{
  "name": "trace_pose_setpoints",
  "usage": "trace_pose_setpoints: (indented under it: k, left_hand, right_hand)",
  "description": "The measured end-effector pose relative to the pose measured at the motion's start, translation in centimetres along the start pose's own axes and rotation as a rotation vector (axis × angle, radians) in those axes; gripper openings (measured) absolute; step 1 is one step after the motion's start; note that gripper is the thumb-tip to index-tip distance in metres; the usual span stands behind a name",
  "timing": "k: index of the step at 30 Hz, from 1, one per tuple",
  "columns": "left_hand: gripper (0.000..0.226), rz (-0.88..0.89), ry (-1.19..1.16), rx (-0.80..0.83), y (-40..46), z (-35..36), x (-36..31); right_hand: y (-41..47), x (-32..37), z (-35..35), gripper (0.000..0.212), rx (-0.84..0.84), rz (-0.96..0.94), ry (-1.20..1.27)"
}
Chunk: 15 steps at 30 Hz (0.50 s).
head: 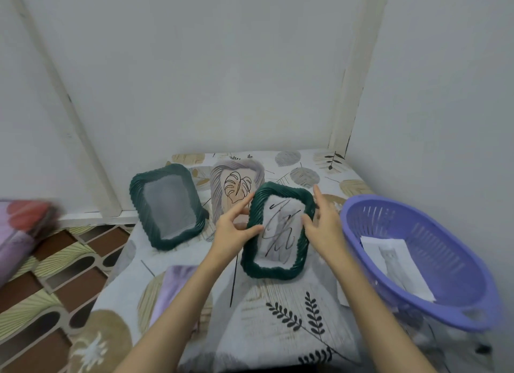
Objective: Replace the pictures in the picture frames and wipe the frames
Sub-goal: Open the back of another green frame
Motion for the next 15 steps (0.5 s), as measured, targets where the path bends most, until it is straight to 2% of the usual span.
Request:
trace_pose_setpoints:
  k: [2,6,9,11,13,15]
  left_hand:
    - [0.068,0.041,-0.011,-0.046,-1.1,-0.6,-0.9]
    - [0.061,0.135,0.053,-0.132,-2.8,-0.9,-1.9]
    - [0.059,0.316,0.254,-0.152,-3.8,0.1,-2.2]
    - [0.06,0.376,0.346,-0.102,-4.4,0.9,-2.1]
    - [0.059,0.369,0.372,-0.045,-5.0,1.5,-1.9]
    - [0.057,0.305,0.306,0.024,-5.6,1.9,-1.6]
  right_hand:
    - [-0.8,1.7,-0.2,0.059,-0.087,-0.054,-0.045]
    - [-1.7,4.0,-0.9,0.058,-0.133,-0.058,-0.063]
    - [-2.8,5.5,-0.3,0.067,0.029,-0.03,0.059]
    - [-3.4,6.2,-0.1,0.083,0.116,0.027,0.137]
    - [-3.9,6.2,-0.4,0.087,0.123,0.06,0.13]
    - [-4.2,5.7,-0.9,0.078,0.13,0.088,0.138]
Point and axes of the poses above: each hand's wrist, its own y-axis towards the middle knuckle, its own z-axis out of the palm, x = y × z, the point moved 1 cm from there along y, towards the middle knuckle
